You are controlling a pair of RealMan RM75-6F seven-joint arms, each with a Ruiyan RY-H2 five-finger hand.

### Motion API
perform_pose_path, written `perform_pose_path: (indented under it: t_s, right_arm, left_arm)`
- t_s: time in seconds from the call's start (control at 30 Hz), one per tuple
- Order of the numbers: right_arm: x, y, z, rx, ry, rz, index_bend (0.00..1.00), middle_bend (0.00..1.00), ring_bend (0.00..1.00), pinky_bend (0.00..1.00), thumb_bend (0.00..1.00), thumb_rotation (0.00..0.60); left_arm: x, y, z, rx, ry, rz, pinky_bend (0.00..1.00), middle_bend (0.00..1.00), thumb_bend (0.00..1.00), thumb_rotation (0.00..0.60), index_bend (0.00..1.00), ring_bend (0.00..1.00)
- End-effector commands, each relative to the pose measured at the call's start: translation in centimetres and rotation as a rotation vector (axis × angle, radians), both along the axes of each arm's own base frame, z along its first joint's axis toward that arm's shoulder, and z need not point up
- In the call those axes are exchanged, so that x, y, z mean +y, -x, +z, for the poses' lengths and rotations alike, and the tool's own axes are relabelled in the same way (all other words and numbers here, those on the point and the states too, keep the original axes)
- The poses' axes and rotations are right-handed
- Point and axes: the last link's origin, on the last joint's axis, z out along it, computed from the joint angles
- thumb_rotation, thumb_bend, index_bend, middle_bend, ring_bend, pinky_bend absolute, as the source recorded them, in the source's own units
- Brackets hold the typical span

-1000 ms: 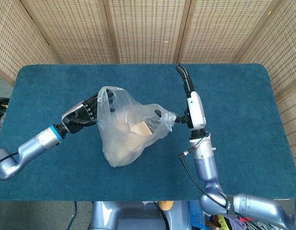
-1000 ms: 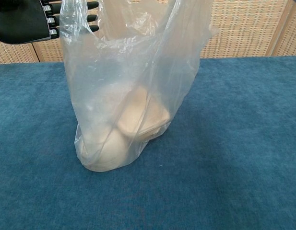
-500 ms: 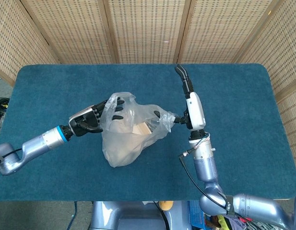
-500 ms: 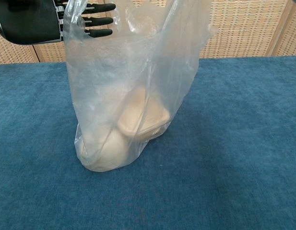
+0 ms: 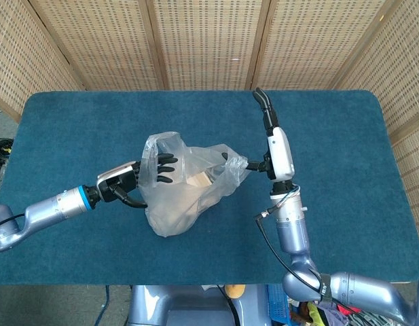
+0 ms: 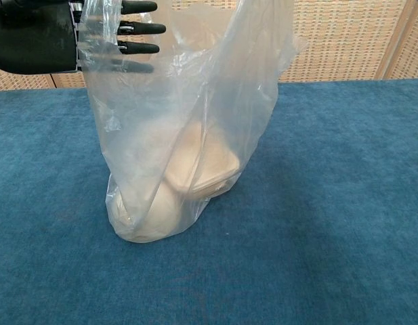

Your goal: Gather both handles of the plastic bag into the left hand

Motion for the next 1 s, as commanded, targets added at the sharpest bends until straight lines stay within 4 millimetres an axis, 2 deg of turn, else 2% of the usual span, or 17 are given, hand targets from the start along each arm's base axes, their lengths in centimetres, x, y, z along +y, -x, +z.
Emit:
perform_pose_path:
  t_s: [0.03,0.27,0.43,0.53,0.63,0.77,0.83,1.0]
  right_arm:
    - [0.1,-0.1,-0.1,0.001,-0.001,0.002,0.00,0.00,0.00,0.00,0.00,0.600]
    - [0.2,-0.2,-0.2,0.016,-0.001,0.005,0.00,0.00,0.00,0.00,0.00,0.600]
    - [0.2,-0.2,-0.3,0.018,0.000,0.004,0.00,0.00,0.00,0.00,0.00,0.600]
    - [0.2,-0.3,-0.3,0.016,-0.001,0.004,0.00,0.00,0.00,0.00,0.00,0.600]
    - [0.3,-0.3,-0.2,0.017,0.002,0.005,0.00,0.00,0.00,0.00,0.00,0.600]
    - [0.3,-0.3,-0.1,0.017,0.005,0.003,0.00,0.00,0.00,0.00,0.00,0.600]
    - [0.3,-0.3,-0.1,0.016,0.005,0.002,0.00,0.00,0.00,0.00,0.00,0.600]
    - [0.3,-0.3,-0.1,0.012,0.004,0.002,0.00,0.00,0.00,0.00,0.00,0.600]
  left_arm:
    - [0.0,-0.6,0.4,-0.031,-0.031,-0.014,0.10,0.00,0.09,0.600,0.01,0.05]
    - [-0.1,-2.7,0.7,-0.132,-0.001,-0.075,0.12,0.00,0.10,0.600,0.01,0.05]
    - [-0.2,-3.4,0.8,-0.202,0.041,-0.068,0.15,0.00,0.10,0.600,0.00,0.06]
    - [0.0,-3.6,0.6,-0.227,0.064,-0.052,0.19,0.00,0.10,0.600,0.00,0.11]
    - [0.2,-3.5,0.3,-0.189,0.063,-0.052,0.20,0.05,0.10,0.600,0.01,0.15]
    - [0.2,-2.3,0.2,-0.033,0.006,-0.090,0.16,0.19,0.10,0.598,0.04,0.14]
    - [0.0,-2.2,0.3,-0.021,-0.001,-0.090,0.15,0.19,0.10,0.592,0.05,0.13]
    - [0.3,-2.9,0.4,-0.058,-0.043,-0.074,0.13,0.12,0.10,0.585,0.06,0.11]
